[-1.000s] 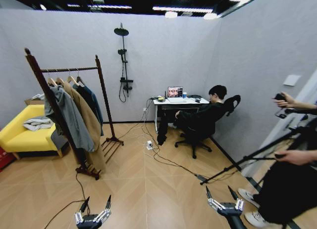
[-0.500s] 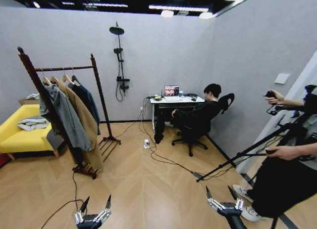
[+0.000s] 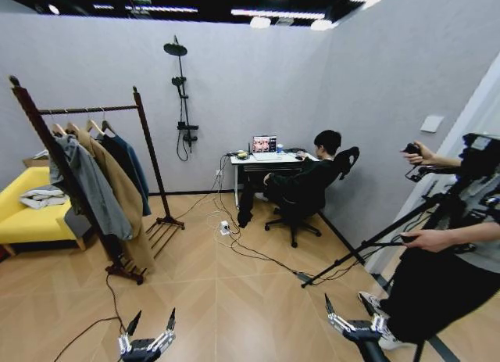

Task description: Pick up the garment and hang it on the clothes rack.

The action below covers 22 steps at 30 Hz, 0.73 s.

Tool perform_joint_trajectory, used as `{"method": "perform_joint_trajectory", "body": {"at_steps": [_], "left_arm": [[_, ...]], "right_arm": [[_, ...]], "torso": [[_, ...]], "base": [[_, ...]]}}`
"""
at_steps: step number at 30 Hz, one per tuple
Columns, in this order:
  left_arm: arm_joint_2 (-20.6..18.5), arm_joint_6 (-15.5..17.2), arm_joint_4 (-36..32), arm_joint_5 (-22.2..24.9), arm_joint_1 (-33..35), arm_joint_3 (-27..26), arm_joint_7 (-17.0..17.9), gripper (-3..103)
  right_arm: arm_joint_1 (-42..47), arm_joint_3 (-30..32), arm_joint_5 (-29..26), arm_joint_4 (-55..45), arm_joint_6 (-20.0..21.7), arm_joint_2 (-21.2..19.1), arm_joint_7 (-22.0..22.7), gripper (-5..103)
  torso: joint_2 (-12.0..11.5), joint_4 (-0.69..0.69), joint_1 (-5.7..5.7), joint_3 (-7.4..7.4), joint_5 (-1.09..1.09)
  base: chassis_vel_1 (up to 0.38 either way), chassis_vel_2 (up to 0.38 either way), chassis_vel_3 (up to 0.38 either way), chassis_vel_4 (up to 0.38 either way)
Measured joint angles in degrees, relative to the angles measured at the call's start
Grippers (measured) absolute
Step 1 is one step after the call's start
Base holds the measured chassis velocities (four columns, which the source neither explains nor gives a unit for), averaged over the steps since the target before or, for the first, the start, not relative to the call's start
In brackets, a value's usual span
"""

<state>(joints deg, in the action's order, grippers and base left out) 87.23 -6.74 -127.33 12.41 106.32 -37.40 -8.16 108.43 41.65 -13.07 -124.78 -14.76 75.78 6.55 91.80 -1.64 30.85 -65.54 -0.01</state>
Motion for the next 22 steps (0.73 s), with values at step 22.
{"method": "perform_joint_trajectory", "body": {"at_steps": [22], "left_arm": [[-0.01,0.00,0.00,0.00,0.00,-0.02,0.02,100]], "right_arm": [[0.00,-0.01,0.00,0.00,0.00,0.01,0.00,100]], "torso": [[0.01,-0.01,-0.01,0.00,0.01]], "base": [[0.016,0.013,-0.018,-0.018]]}}
